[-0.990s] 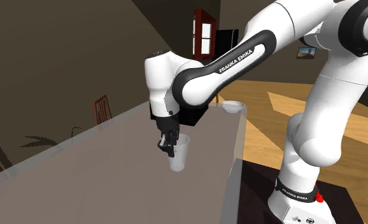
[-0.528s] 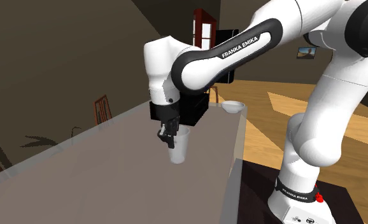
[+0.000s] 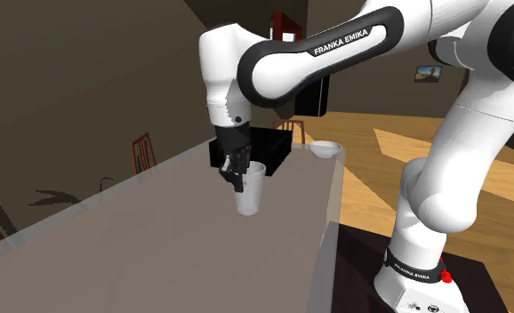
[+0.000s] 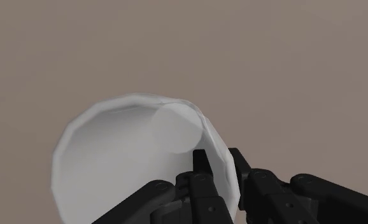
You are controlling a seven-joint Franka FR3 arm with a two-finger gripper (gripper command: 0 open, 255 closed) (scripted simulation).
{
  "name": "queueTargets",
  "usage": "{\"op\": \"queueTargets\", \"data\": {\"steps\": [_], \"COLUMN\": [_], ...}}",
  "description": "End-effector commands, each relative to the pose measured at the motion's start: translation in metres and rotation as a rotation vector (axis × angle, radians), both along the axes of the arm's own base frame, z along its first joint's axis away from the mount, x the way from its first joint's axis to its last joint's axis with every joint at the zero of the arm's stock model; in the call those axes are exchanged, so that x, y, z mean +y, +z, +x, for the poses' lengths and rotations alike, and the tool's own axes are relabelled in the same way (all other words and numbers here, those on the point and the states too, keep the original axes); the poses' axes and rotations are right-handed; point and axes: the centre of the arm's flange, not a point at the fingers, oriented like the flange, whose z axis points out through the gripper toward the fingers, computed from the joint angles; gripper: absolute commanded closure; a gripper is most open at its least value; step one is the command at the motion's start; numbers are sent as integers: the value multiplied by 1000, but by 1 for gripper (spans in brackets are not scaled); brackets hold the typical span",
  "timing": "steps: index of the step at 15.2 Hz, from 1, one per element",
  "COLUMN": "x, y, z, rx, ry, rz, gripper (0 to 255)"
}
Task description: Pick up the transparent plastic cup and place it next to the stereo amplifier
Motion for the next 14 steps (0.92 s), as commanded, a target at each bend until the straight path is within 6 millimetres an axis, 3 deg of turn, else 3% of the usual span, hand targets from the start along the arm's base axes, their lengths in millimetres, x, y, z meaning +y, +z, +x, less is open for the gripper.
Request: {"op": "queueTargets", "data": {"steps": [1, 14], "x": [0, 0], "y": [10, 79], "z": [0, 0], "rx": [0, 0], "ry": [0, 0], "rz": [0, 0], "gripper": [255, 255]}}
